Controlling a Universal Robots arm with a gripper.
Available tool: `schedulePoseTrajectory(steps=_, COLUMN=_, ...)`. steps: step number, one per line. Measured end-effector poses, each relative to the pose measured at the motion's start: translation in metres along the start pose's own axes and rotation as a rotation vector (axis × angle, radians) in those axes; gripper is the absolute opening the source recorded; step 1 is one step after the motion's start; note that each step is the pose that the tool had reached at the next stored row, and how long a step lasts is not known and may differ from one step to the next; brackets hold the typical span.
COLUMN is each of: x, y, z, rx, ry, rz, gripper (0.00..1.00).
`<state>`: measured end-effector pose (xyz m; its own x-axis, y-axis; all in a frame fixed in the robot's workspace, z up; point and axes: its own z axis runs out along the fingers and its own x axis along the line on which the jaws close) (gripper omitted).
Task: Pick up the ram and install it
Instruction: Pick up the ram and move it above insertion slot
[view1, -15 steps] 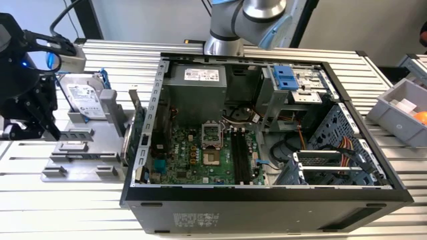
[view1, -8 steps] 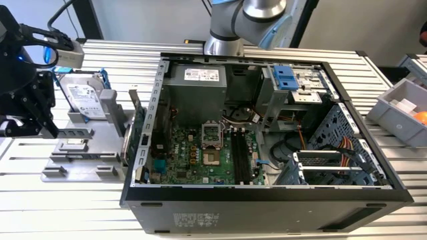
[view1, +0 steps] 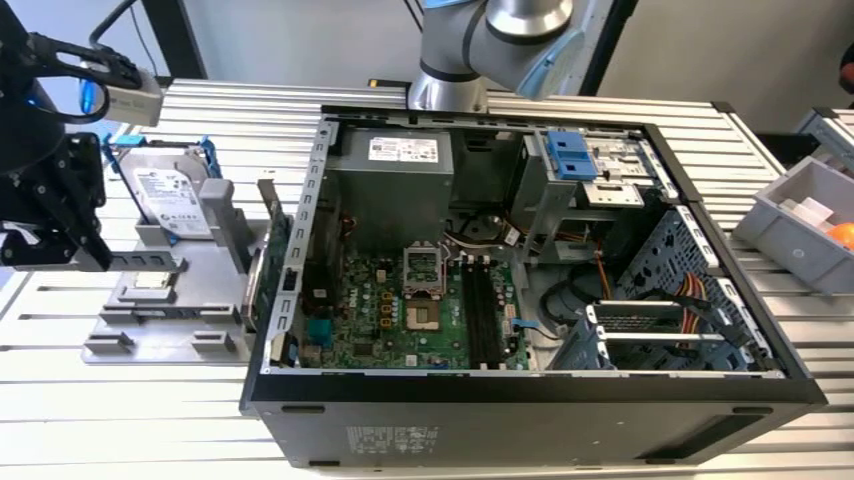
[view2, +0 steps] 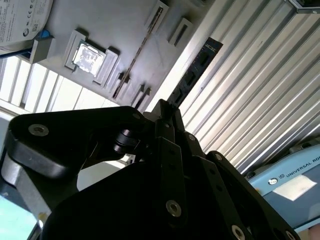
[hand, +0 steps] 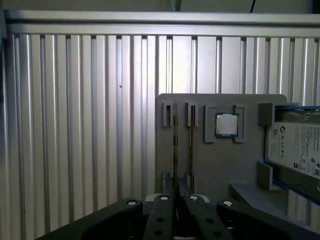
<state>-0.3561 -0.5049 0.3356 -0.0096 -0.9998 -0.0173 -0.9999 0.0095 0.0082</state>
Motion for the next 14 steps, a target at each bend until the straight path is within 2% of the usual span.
schedulePoseTrajectory(steps=14, x=-0.0003, y=0.0001, z=-0.0166, rx=0.0001, ry=0.0023, rz=0.0, gripper=0.0)
